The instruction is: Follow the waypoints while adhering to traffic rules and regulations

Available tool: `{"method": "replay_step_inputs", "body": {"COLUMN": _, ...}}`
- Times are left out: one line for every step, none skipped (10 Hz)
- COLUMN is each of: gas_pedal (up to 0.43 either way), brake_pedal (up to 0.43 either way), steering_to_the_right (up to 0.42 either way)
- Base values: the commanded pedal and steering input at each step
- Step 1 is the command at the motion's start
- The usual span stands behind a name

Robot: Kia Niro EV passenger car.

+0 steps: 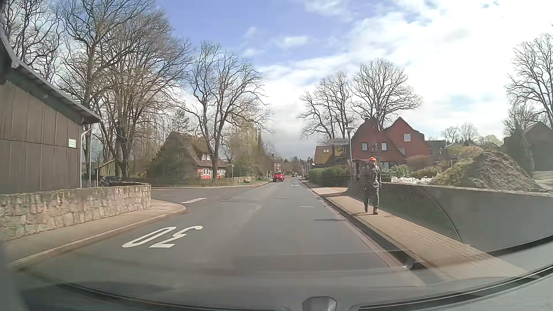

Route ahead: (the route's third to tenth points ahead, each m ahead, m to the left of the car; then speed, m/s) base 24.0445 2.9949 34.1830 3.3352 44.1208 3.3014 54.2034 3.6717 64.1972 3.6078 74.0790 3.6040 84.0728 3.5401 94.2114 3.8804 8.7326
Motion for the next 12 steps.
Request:
{"method": "replay_step_inputs", "body": {"gas_pedal": 0.150, "brake_pedal": 0.000, "steering_to_the_right": 0.001}}
{"method": "replay_step_inputs", "body": {"gas_pedal": 0.150, "brake_pedal": 0.000, "steering_to_the_right": 0.001}}
{"method": "replay_step_inputs", "body": {"gas_pedal": 0.150, "brake_pedal": 0.000, "steering_to_the_right": 0.001}}
{"method": "replay_step_inputs", "body": {"gas_pedal": 0.150, "brake_pedal": 0.000, "steering_to_the_right": 0.001}}
{"method": "replay_step_inputs", "body": {"gas_pedal": 0.150, "brake_pedal": 0.000, "steering_to_the_right": 0.001}}
{"method": "replay_step_inputs", "body": {"gas_pedal": 0.138, "brake_pedal": 0.000, "steering_to_the_right": 0.001}}
{"method": "replay_step_inputs", "body": {"gas_pedal": 0.138, "brake_pedal": 0.000, "steering_to_the_right": 0.001}}
{"method": "replay_step_inputs", "body": {"gas_pedal": 0.138, "brake_pedal": 0.000, "steering_to_the_right": 0.001}}
{"method": "replay_step_inputs", "body": {"gas_pedal": 0.150, "brake_pedal": 0.000, "steering_to_the_right": 0.001}}
{"method": "replay_step_inputs", "body": {"gas_pedal": 0.157, "brake_pedal": 0.000, "steering_to_the_right": 0.001}}
{"method": "replay_step_inputs", "body": {"gas_pedal": 0.157, "brake_pedal": 0.000, "steering_to_the_right": 0.001}}
{"method": "replay_step_inputs", "body": {"gas_pedal": 0.157, "brake_pedal": 0.000, "steering_to_the_right": 0.000}}
